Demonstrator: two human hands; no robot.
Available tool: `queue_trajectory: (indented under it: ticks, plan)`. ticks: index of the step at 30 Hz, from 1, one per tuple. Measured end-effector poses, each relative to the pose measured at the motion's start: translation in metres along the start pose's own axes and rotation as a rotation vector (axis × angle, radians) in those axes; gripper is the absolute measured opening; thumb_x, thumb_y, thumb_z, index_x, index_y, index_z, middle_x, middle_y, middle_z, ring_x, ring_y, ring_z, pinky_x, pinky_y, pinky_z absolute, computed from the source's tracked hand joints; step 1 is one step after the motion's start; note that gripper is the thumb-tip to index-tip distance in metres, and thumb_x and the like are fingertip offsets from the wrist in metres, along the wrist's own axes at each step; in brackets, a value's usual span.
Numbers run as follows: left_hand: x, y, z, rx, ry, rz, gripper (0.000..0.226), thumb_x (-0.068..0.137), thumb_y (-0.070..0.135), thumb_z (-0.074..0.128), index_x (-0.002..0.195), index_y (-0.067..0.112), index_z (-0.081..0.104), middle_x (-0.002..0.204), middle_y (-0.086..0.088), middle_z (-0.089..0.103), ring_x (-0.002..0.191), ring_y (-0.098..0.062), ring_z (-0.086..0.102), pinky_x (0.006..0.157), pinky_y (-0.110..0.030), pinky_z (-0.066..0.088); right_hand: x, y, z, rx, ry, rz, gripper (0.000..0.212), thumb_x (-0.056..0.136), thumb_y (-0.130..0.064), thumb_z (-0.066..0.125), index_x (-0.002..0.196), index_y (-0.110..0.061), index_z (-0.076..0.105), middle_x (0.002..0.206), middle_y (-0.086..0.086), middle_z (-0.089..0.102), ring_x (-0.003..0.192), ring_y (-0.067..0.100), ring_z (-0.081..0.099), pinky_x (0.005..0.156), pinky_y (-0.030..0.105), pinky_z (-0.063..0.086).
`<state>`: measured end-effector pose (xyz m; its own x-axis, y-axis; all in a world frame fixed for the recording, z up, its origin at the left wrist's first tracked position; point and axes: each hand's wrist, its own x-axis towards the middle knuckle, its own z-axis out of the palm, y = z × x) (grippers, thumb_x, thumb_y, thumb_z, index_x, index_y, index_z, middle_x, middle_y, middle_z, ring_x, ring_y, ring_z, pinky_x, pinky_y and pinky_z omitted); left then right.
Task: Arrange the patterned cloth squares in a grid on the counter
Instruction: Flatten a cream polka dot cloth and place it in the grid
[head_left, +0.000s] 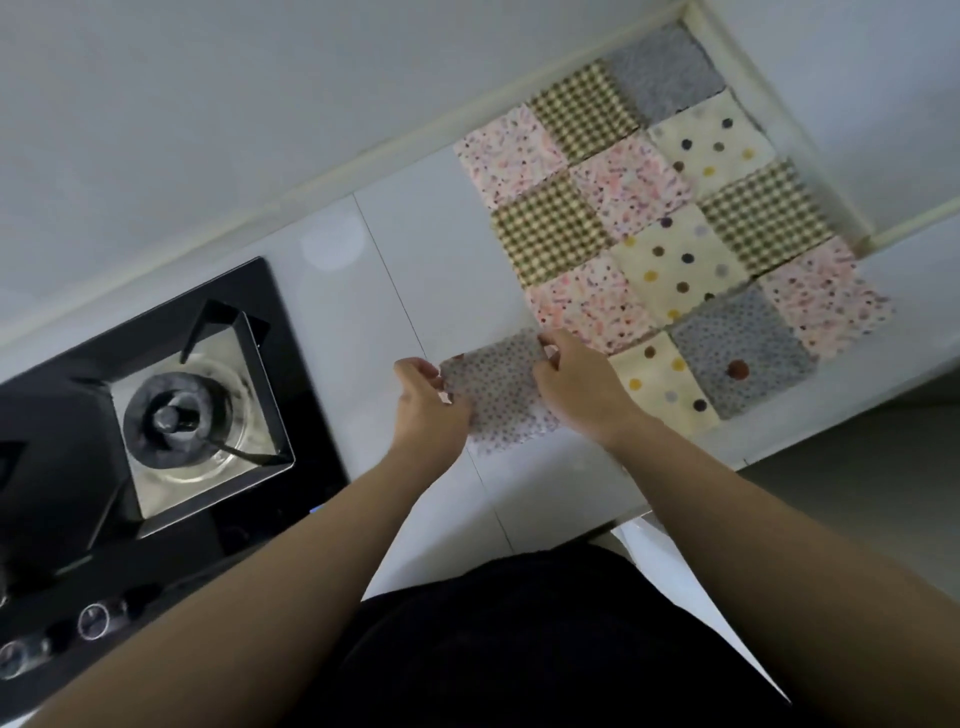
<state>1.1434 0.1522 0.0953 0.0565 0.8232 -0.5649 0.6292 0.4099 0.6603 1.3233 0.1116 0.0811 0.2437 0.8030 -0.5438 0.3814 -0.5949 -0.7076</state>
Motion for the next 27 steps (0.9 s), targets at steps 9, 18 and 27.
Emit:
queue_trajectory:
  ticks: [9, 18, 27]
  plan:
    - [0.024, -0.008, 0.002, 0.173, -0.073, 0.123, 0.015, 0.098, 0.018, 0.057, 0.105, 0.03, 0.053, 0.129, 0.006, 0.049, 0.082, -0.016, 0.068, 0.057, -0.021, 0.046, 0.027, 0.007, 0.009, -0.272, 0.243, -0.352, 0.014, 0.099, -0.014, 0.056, 0.113, -0.013, 0.056, 0.108, 0.005, 0.057, 0.093, 0.021, 0.056, 0.076, 0.04, 0.052]
    - [0.024, -0.006, 0.002, 0.788, -0.18, 0.343, 0.058, 0.099, 0.014, 0.049, 0.154, 0.028, 0.035, 0.165, 0.011, 0.018, 0.143, -0.02, 0.031, 0.114, -0.036, 0.035, 0.031, 0.016, 0.034, -0.75, 0.132, -0.547, 0.028, 0.069, 0.003, 0.072, 0.095, -0.008, 0.067, 0.103, 0.006, 0.062, 0.093, 0.029, 0.06, 0.07, 0.04, 0.053]
    - [0.015, -0.011, -0.004, 0.817, -0.22, 0.375, 0.065, 0.095, 0.008, 0.049, 0.155, 0.028, 0.032, 0.167, 0.009, 0.016, 0.143, -0.024, 0.032, 0.115, -0.039, 0.032, 0.017, -0.009, 0.024, -0.84, 0.07, -0.433, 0.023, 0.088, -0.007, 0.057, 0.109, -0.012, 0.065, 0.121, 0.002, 0.059, 0.115, 0.029, 0.051, 0.091, 0.04, 0.044]
